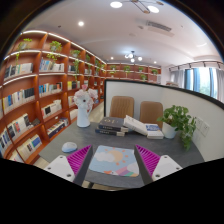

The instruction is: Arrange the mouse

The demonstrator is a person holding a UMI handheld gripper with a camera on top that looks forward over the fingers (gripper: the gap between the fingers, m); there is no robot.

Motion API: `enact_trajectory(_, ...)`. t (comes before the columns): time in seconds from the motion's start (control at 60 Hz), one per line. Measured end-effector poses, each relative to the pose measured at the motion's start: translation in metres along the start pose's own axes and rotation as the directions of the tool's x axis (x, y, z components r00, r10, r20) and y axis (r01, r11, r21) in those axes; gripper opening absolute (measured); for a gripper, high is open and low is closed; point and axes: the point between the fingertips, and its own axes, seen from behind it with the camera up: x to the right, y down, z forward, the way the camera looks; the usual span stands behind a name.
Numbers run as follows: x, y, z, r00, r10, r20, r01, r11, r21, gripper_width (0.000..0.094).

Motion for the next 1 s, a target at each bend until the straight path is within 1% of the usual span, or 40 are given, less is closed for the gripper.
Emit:
enact_trajectory(0.117, -0.009, 0.031, 0.003, 0.999, 0.025, -0.027, -0.026, 0.999, -0.045, 0.0825)
enact_trajectory(0.267, -0.055, 0.094, 0.027, 0.998, 0.060, -0.035, -0.063, 0.991, -0.117, 0.0825)
enact_trajectory(0.383, -0.105, 0.136, 0.045, 0.998, 0.061, -0.022, -0.064, 0.980, -0.189, 0.0821)
enact_trajectory(0.533, -0.180, 0.168, 0.083, 0.996, 0.090, 0.010, -0.085, 0.963, -0.256, 0.0821)
enact_trajectory(0.75, -0.256, 0.181, 0.160, 0.994, 0.110, 0.013, -0.100, 0.943, -0.318, 0.0826)
enact_trajectory(1.0, -0.291, 0.169, 0.245, 0.994, 0.107, -0.030, -0.111, 0.935, -0.338, 0.0824)
